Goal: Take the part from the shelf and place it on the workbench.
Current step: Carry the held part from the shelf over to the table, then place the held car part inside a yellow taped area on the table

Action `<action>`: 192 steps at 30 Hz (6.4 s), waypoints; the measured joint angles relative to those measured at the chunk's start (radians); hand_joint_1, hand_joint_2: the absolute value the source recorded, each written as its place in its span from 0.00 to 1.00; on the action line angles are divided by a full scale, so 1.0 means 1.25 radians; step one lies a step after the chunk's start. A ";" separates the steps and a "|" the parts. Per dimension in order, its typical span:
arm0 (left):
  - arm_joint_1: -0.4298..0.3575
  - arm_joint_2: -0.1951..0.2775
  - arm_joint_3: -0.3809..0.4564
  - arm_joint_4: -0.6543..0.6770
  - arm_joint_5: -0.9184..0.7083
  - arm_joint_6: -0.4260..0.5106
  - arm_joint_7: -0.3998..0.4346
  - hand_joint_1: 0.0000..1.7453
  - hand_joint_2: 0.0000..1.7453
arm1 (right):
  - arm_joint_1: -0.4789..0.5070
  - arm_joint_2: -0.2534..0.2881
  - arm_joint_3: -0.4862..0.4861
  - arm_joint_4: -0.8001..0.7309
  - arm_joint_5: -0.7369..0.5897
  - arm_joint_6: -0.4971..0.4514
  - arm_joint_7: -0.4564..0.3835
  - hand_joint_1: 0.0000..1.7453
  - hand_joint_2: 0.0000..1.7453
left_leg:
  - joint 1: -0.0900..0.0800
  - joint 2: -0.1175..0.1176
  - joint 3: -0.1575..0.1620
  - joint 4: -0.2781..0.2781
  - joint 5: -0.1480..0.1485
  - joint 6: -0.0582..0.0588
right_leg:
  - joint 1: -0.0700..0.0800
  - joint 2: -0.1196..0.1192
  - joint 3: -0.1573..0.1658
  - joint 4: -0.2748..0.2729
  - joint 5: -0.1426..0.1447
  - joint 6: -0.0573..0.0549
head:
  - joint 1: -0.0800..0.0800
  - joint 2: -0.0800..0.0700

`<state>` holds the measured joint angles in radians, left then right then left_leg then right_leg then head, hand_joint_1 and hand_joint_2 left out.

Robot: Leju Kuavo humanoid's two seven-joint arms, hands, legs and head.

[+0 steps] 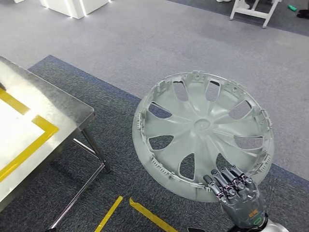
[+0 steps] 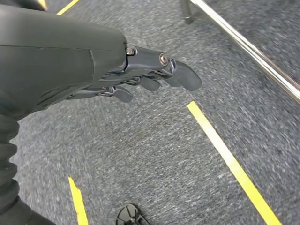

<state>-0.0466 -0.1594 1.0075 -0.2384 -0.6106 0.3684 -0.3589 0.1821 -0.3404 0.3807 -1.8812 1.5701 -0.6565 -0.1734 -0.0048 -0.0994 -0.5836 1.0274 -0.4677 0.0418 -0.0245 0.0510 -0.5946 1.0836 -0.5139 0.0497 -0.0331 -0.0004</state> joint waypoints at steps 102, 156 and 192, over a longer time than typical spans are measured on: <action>-0.032 -0.007 0.010 0.000 -0.166 -0.024 0.031 0.00 1.00 | -0.512 0.088 0.144 0.380 -0.341 0.206 -0.059 1.00 1.00 | 0.012 0.070 -0.124 0.216 -0.089 -0.046 | 0.002 -0.045 0.026 -0.063 0.012 -0.034 | -0.011 0.000; -0.078 -0.080 -0.102 0.003 -0.211 -0.048 -0.017 0.00 0.00 | -1.007 0.363 0.116 1.201 -0.255 0.092 0.025 0.00 0.00 | 0.008 0.070 -0.049 0.008 0.025 -0.020 | 0.022 -0.039 -0.009 -0.053 0.032 -0.030 | -0.003 0.000; 0.002 -0.021 -0.026 0.001 -0.130 0.024 -0.062 0.00 0.00 | 0.100 0.377 -0.207 0.041 -1.134 0.267 -0.391 0.00 0.00 | 0.015 0.074 -0.103 0.118 -0.061 -0.054 | 0.013 -0.046 0.052 -0.077 0.000 -0.049 | -0.010 0.000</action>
<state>-0.0445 -0.1850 0.9744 -0.2373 -0.7729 0.3978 -0.4367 0.3070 0.1307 0.1218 -1.8306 0.1521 -0.3222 -0.6625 0.0138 -0.0064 -0.7124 1.1750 -0.5434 -0.0262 -0.0081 -0.0066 -0.5292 0.9879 -0.5140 -0.0109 -0.0460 -0.0004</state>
